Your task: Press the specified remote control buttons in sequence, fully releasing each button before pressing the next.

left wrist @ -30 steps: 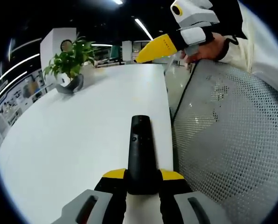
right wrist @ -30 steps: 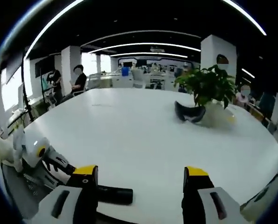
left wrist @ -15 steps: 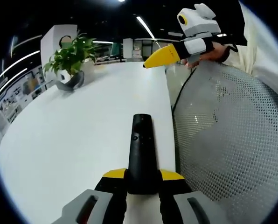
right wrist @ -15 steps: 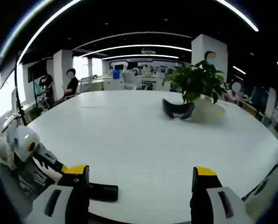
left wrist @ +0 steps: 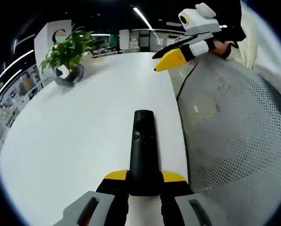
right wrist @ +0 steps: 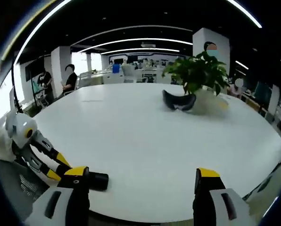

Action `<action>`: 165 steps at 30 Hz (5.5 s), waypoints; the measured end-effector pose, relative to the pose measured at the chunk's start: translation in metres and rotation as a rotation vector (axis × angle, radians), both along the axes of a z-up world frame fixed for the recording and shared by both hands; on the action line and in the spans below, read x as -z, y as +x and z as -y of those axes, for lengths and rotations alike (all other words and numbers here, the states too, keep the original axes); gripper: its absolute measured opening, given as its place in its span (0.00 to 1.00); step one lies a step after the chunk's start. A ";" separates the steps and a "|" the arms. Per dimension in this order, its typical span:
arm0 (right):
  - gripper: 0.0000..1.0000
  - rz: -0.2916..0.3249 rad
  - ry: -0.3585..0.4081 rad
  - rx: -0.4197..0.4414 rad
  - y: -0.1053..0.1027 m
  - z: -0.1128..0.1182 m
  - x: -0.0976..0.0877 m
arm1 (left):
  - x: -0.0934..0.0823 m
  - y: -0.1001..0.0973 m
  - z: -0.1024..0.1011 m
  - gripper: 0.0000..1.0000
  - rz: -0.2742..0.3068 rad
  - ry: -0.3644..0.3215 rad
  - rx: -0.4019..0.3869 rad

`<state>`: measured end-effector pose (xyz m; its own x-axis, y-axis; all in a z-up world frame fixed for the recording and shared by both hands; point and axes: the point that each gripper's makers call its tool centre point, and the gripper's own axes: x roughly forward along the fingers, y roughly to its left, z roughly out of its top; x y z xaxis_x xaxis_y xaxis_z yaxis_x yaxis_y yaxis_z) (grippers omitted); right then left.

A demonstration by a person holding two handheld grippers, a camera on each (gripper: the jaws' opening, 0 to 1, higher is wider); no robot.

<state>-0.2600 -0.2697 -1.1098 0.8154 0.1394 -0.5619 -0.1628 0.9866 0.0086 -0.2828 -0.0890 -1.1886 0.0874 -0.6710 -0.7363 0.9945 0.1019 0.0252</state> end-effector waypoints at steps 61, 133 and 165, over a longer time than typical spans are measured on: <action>0.75 -0.093 -0.033 -0.008 -0.006 0.002 0.016 | -0.001 0.256 -0.036 0.23 0.209 0.274 0.066; 0.99 0.028 -0.034 0.019 0.002 0.005 -0.002 | -0.095 0.168 -0.076 1.00 0.185 -0.261 -0.813; 0.94 0.093 -0.073 0.005 0.002 0.003 -0.016 | -0.114 0.051 -0.161 1.00 0.405 -0.317 -1.117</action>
